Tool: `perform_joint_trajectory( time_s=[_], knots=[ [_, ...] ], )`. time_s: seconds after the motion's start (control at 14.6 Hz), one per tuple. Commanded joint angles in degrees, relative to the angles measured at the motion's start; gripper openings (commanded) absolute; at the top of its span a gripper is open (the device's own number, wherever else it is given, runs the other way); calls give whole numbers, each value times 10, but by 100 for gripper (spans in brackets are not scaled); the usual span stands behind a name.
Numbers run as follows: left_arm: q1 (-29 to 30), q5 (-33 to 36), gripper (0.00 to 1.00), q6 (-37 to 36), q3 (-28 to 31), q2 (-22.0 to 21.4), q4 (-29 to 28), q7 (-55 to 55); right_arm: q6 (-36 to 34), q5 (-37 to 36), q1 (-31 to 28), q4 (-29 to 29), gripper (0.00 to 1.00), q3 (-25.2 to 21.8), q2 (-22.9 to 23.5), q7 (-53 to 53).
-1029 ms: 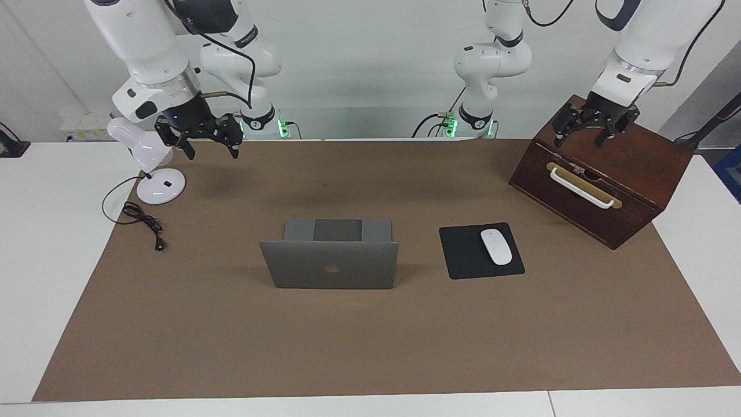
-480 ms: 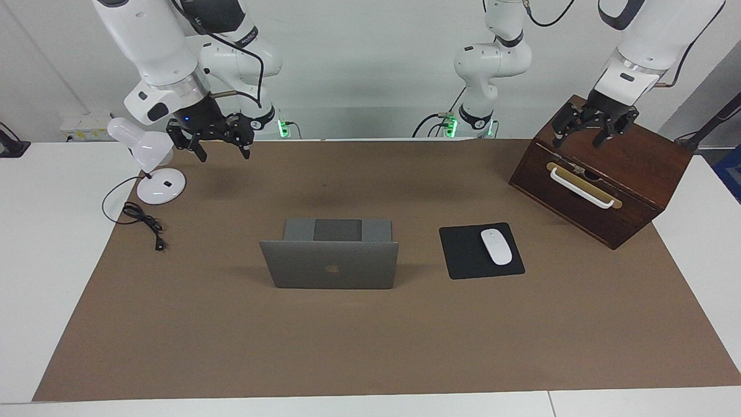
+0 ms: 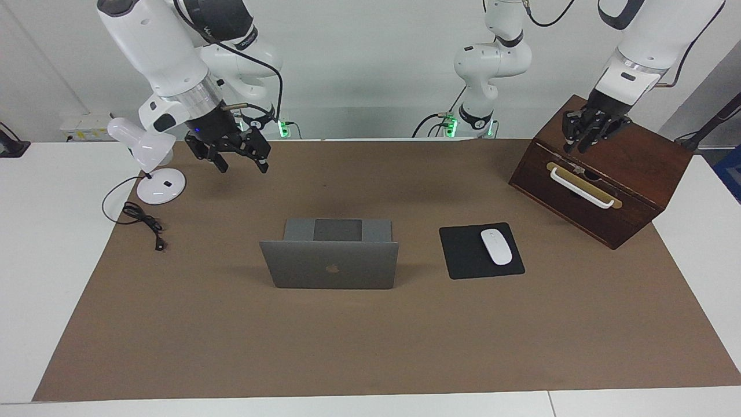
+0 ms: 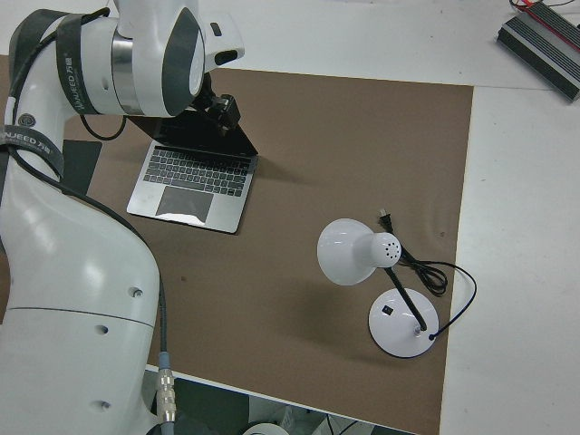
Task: Close laptop with both arms
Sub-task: 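Raise the right gripper above the laptop screen while the left gripper approaches the base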
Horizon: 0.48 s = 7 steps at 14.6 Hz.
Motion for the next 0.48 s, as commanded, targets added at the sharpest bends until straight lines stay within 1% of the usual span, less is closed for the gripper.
perform_joint_trajectory(
  time_s=[0.0, 0.07, 0.21, 0.34, 0.41],
  knots=[
    [4, -10, 0, 12, -2, 3, 0, -6, 20, 40, -11, 13, 100, 4, 12, 44],
    [3, -10, 0, 14, -1, 3, 0, -5, 32, 58, -11, 13, 100, 4, 16, 66],
    [-4, -10, 0, 19, -2, 3, -5, -6, 57, 71, -11, 9, 100, 4, 19, 126],
    [-7, -10, 0, 35, -4, 2, -13, -6, 101, 108, -11, 5, 100, 7, 31, 214],
    [-12, -10, 0, 41, -4, 1, -16, -4, 116, 112, -11, 5, 100, 8, 36, 239]
  ],
)
